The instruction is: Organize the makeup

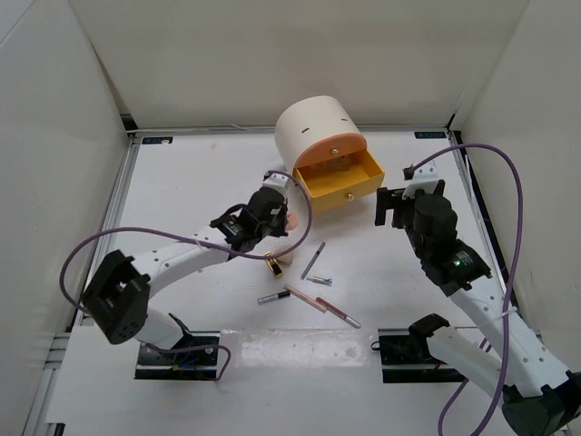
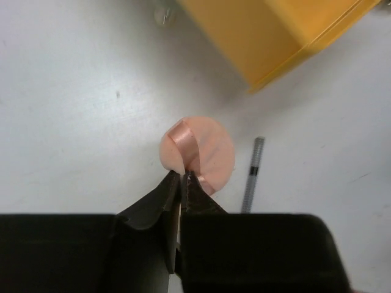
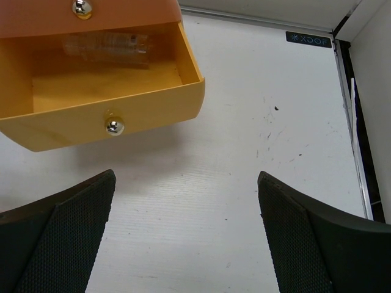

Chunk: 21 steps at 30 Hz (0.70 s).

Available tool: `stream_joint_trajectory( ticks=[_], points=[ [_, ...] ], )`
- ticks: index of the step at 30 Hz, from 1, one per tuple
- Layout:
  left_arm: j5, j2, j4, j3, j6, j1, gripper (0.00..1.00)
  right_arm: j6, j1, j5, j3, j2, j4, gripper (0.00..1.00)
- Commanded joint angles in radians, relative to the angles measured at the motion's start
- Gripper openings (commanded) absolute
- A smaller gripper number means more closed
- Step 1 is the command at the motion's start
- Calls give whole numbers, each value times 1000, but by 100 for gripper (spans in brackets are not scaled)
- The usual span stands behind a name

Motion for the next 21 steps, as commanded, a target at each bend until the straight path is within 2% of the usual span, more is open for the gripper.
stream_joint_trajectory(
  ticks=[1,5,10,14,18,19,20,21],
  points=[
    [-36,-78,21,102,41,-4,17,20,-6,14,-7,-17,43,99],
    [-21,-29,73,237,118,-3,21,20,-6,14,-17,-14,52,99],
    [-15,138,73,452,175,-3,24,20,-3,36,-17,8,52,99],
    [-28,258,12,564,190,4,32,20,-6,39,-14,17,49,99],
    [-25,329,-43,673,213,7,59,11,-6,59,-10,23,40,99],
    [-15,326,-43,676,210,7,67,8,-6,48,-4,29,37,99],
    [-13,321,-43,676,212,5,80,2,-3,27,5,35,31,99],
    [-10,311,-46,670,212,5,87,-36,-6,2,8,41,28,99]
  ],
)
